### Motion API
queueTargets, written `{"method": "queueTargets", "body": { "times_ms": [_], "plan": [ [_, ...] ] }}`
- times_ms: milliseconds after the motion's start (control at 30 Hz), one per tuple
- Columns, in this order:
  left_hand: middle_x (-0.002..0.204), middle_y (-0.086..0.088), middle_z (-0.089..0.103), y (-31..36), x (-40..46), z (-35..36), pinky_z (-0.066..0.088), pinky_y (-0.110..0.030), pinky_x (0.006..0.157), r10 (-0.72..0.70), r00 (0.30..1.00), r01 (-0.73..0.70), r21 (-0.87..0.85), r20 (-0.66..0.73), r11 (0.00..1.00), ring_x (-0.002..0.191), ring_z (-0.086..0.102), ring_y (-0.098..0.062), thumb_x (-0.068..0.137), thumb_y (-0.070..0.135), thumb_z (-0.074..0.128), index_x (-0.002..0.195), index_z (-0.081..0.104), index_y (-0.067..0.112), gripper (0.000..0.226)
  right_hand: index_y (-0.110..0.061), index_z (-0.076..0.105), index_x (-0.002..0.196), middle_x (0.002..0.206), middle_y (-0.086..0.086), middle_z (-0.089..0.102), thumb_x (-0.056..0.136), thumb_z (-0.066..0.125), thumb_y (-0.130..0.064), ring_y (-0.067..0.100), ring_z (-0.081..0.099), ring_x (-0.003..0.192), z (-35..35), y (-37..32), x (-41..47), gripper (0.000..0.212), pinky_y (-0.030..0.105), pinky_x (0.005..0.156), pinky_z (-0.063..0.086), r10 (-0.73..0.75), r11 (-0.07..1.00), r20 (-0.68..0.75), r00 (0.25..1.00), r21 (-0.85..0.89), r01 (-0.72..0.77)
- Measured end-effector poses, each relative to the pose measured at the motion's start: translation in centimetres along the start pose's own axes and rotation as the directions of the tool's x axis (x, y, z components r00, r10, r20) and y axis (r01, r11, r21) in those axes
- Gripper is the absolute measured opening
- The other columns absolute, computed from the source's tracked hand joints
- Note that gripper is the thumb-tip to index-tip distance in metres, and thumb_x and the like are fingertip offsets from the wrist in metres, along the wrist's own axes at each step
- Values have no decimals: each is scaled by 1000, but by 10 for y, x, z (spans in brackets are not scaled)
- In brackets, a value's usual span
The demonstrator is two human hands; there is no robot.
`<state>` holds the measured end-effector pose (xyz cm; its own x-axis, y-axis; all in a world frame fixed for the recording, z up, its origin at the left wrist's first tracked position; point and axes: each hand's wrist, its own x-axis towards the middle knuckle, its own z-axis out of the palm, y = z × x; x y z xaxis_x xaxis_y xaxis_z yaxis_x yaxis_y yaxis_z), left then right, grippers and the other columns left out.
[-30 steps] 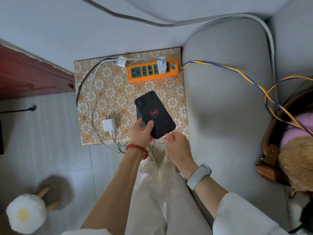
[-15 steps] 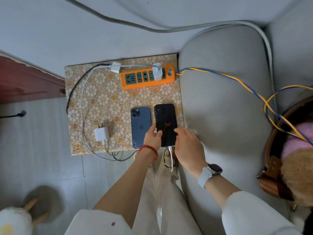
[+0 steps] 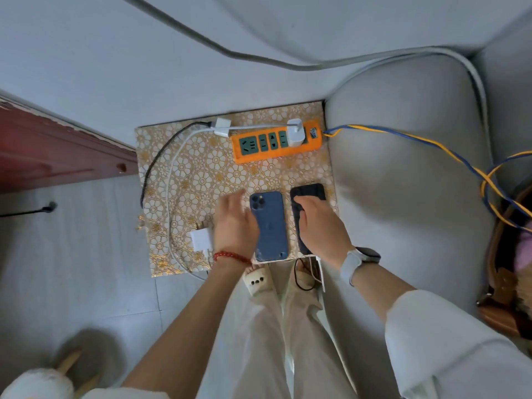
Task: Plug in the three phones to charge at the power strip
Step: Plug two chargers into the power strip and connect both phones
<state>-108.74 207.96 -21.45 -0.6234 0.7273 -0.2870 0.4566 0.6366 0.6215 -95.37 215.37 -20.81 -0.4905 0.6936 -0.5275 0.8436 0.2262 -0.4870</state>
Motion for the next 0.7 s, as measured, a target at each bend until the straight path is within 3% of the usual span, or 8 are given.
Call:
{"method": "queueTargets", "body": {
  "times_ms": [100, 200, 267, 367, 500, 567, 633, 700],
  "plan": [
    [133, -24, 39, -32, 32, -46, 40, -46, 99, -17, 978, 36, 91, -209, 995, 123, 38, -36, 83, 4, 51, 131, 37, 2, 51, -7, 42, 131, 135, 12, 50, 96, 32, -11, 26, 43, 126, -4, -39, 16, 37, 36, 103, 39, -40, 978, -45, 998, 202, 48],
    [153, -17, 14, -64, 67, -72, 16, -55, 112, -144, 989, 149, 172, -37, 974, 140, 11, -35, 87, 22, 52, 144, 8, 9, 73, 2, 48, 121, 127, 23, 54, 97, 32, -15, 34, 50, 118, -8, -76, 33, 33, 40, 102, 40, 7, 871, -8, 1000, 492, -2],
    [149, -12, 29, -85, 84, -78, 18, -56, 113, -207, 970, 175, 229, 125, 958, 139, 21, -32, 90, 31, 48, 143, 15, 14, 66, 2, 46, 124, 128, 22, 54, 97, 36, -20, 32, 54, 115, -9, -97, 45, 37, 46, 101, 43, 93, 715, 44, 995, 693, -97],
    [111, -14, 64, -93, 83, -85, 46, -42, 92, -139, 965, 118, 106, 223, 987, 105, 58, -31, 93, 25, 44, 122, 52, 10, 34, -2, 33, 136, 138, 14, 45, 94, 41, -21, 21, 50, 120, -9, -115, 57, 46, 39, 102, 45, 159, 455, 204, 966, 853, -255],
    [76, 1, 60, -80, 42, -111, 52, -26, 62, -55, 988, 76, -147, 141, 986, 65, 61, -18, 91, 14, 47, 97, 64, 9, 19, -8, 21, 141, 144, 11, 37, 97, 35, -28, 22, 46, 126, -9, -137, 51, 50, 38, 101, 43, 86, 287, 294, 952, 908, -306],
    [68, 8, 59, -72, 12, -124, 52, -16, 56, -62, 978, 117, -273, 199, 955, 52, 59, -5, 90, 10, 48, 89, 64, 15, 16, -12, 29, 136, 133, 14, 50, 97, 33, -30, 25, 53, 118, -11, -144, 39, 43, 41, 101, 44, 27, 207, 297, 955, 933, -296],
    [65, 7, 61, -65, -19, -130, 53, -22, 59, -89, 941, 210, -358, 327, 910, 49, 59, -3, 90, 9, 50, 81, 63, 24, 22, -13, 42, 122, 105, 13, 64, 96, 36, -27, 25, 63, 98, -17, -141, 18, 30, 41, 92, 50, -34, 140, 290, 956, 949, -283],
    [66, 6, 64, -56, -46, -122, 54, -30, 64, -74, 888, 277, -400, 453, 874, 54, 62, -9, 88, 8, 54, 76, 65, 31, 27, -10, 48, 112, 78, 5, 59, 96, 36, -24, 22, 64, 74, -21, -129, -6, 24, 38, 78, 55, -34, 160, 283, 959, 948, -274]
  ]
}}
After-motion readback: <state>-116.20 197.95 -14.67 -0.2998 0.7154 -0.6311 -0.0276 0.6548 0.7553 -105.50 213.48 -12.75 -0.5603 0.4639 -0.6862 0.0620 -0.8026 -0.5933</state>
